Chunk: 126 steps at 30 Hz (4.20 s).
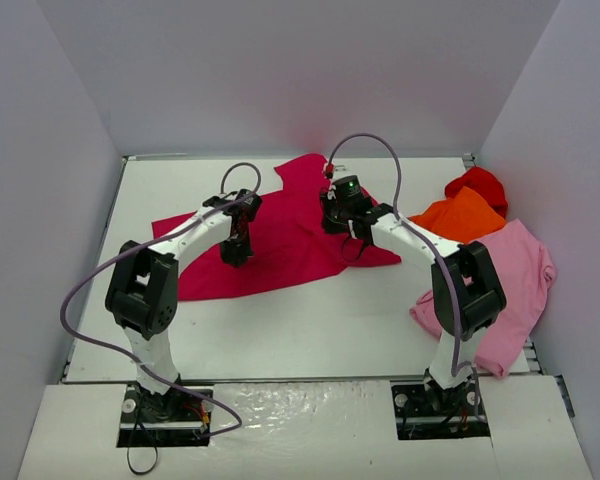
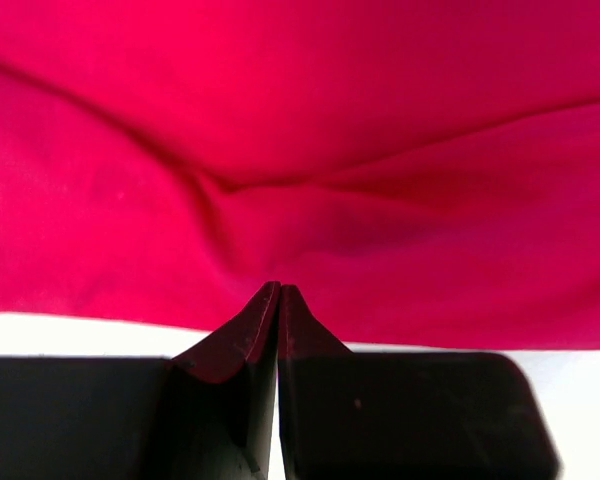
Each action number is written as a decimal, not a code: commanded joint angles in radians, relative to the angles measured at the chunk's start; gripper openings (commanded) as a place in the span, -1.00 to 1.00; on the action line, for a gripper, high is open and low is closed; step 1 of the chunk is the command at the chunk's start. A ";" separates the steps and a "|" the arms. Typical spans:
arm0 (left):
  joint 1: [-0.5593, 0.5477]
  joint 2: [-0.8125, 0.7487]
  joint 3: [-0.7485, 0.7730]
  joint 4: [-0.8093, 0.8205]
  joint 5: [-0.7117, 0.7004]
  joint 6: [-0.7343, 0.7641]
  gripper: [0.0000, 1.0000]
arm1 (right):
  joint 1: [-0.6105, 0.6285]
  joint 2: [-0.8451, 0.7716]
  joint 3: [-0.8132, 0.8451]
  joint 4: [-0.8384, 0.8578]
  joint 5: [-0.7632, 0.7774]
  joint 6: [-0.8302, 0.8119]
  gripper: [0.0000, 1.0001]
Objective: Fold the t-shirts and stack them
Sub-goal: Fold the flattened tshirt in 1/3 of the way
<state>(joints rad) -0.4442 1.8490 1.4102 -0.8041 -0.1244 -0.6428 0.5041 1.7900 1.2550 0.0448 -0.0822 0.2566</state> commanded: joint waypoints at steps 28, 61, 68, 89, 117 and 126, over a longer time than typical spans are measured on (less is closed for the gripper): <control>0.024 -0.002 -0.109 0.016 0.166 0.000 -1.00 | -0.203 0.072 -0.103 0.017 0.165 -0.051 -1.00; 0.125 -0.240 -0.162 0.193 0.313 -0.077 -1.00 | -0.289 0.172 -0.048 -0.028 0.092 -0.014 -1.00; 0.115 -0.067 -0.136 0.299 0.491 -0.172 -1.00 | -0.291 0.183 -0.044 -0.028 -0.016 0.000 -1.00; 0.053 0.161 0.058 -0.116 0.045 -0.008 -1.00 | -0.292 0.124 -0.061 -0.040 0.006 -0.024 -1.00; 0.180 0.023 -0.100 -0.075 0.003 0.044 -1.00 | -0.282 0.020 -0.089 -0.073 0.148 -0.035 -1.00; 0.172 -0.128 -0.066 -0.066 -0.025 0.024 -1.00 | -0.267 -0.038 0.034 0.010 0.036 -0.019 -0.24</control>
<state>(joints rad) -0.2733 1.8381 1.2945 -0.8529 -0.1025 -0.6159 0.2250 1.7952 1.1684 -0.0108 -0.0037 0.2316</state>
